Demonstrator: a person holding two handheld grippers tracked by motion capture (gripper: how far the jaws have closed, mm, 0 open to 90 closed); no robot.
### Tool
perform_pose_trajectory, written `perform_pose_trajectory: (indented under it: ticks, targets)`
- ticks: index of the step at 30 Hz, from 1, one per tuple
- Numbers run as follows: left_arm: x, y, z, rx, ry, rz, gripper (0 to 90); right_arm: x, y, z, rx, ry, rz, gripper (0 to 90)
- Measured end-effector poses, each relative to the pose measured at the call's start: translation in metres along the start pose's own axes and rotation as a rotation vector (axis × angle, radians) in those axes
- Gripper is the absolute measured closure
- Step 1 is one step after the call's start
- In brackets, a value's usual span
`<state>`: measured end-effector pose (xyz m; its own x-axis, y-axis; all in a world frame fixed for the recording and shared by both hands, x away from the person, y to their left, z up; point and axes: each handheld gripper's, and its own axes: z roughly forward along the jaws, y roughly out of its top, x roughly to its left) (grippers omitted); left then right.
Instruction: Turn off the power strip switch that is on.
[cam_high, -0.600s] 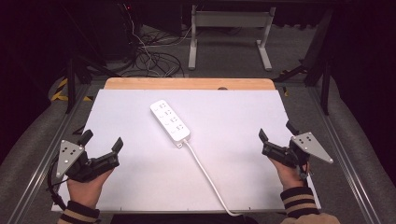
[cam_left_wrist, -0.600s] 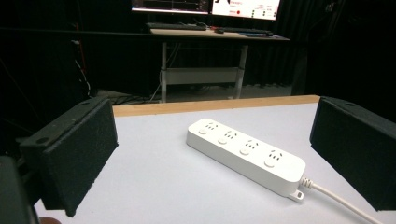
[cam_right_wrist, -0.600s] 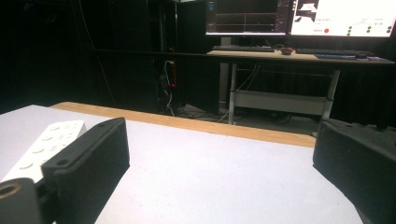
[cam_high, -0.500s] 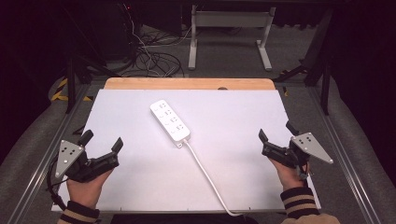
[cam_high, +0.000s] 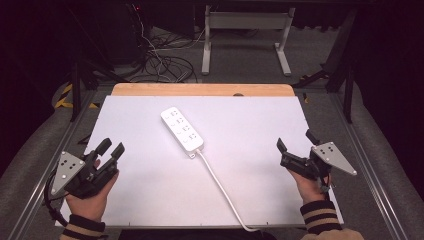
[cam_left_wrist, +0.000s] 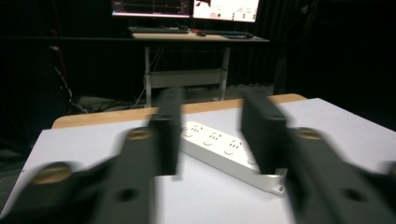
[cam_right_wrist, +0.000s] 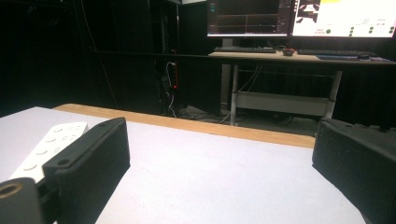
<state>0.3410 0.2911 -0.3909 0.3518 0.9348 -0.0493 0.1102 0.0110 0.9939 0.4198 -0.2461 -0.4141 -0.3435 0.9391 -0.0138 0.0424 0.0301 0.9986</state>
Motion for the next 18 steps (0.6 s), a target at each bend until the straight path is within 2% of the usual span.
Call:
perform_pose_trajectory:
  ticks: [3,4,12,18]
  targets:
    - [-0.0014,0.0014,-0.0030,-0.008,0.013,0.026,85.9,0.0003,-0.0001,-0.0001,0.004,0.002,0.001,4.6]
    - [-0.0015,0.0018,-0.0038,-0.015,0.018,0.027,89.7,0.0004,-0.0001,0.0000,0.003,0.003,0.000,4.7]
    - [0.0020,0.0030,-0.0060,-0.006,0.026,0.016,90.0,0.0003,0.0000,0.0001,0.004,0.006,0.002,5.0]
    - [0.0055,0.0060,-0.0051,0.014,0.022,-0.016,90.0,0.0008,-0.0002,0.0000,0.007,0.010,0.000,5.3]
